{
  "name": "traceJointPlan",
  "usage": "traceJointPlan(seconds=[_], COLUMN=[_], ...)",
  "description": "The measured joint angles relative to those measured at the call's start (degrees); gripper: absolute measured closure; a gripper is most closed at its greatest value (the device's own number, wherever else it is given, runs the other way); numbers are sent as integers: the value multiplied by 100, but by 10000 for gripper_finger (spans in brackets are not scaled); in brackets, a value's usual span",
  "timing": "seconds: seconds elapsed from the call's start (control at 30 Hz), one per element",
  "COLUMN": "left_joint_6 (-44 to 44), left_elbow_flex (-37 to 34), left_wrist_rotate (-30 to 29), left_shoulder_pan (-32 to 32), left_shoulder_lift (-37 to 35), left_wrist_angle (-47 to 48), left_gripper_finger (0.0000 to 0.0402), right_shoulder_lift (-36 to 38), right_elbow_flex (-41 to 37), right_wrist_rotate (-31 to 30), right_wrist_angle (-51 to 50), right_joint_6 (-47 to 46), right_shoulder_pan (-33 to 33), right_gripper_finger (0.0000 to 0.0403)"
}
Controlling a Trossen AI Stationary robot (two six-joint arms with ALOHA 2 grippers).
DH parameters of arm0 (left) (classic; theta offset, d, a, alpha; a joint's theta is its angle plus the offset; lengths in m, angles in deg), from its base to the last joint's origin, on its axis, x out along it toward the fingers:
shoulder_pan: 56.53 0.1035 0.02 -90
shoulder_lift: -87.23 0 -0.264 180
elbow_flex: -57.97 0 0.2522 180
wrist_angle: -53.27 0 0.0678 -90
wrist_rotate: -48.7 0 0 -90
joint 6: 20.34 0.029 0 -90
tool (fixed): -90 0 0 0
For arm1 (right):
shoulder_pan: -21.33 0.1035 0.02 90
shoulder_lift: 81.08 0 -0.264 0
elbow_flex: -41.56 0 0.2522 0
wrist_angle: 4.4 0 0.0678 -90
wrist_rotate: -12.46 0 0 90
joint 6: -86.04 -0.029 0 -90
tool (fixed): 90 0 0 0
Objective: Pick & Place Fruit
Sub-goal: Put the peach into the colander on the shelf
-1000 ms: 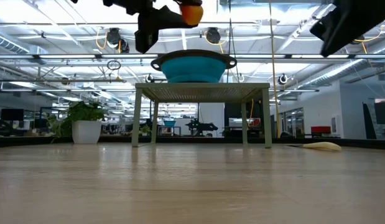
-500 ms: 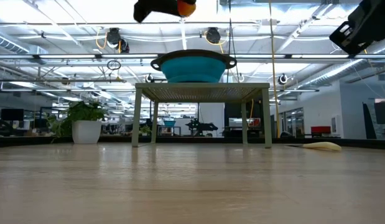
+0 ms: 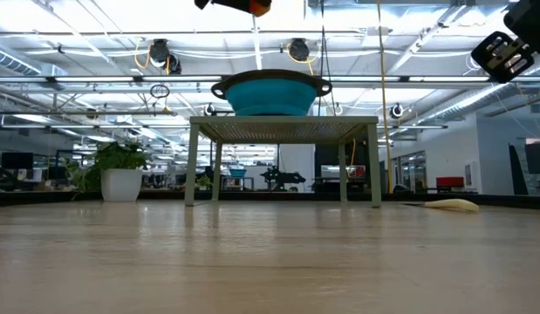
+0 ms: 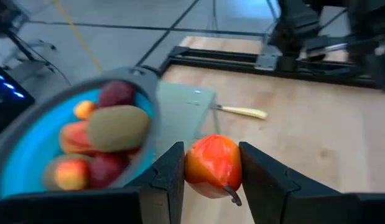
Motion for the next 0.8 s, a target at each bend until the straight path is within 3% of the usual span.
traceJointPlan(seconds=[0.23, 0.47, 0.8], left_joint_6=[697, 1329, 2057], left_elbow_flex=[207, 308, 308], left_wrist_rotate=[19, 455, 972], left_shoulder_pan=[593, 1303, 2232], left_shoulder_lift=[2, 2, 2], left_wrist_angle=[4, -7, -432], left_gripper_finger=[273, 273, 273], right_shoulder_lift=[587, 1018, 1100], right_elbow_flex=[-371, -583, -585], right_wrist_rotate=[0, 0, -4], right_wrist_angle=[588, 1047, 1053], right_joint_6=[364, 1312, 1540], right_shoulder_pan=[18, 18, 18], right_gripper_finger=[402, 403, 403])
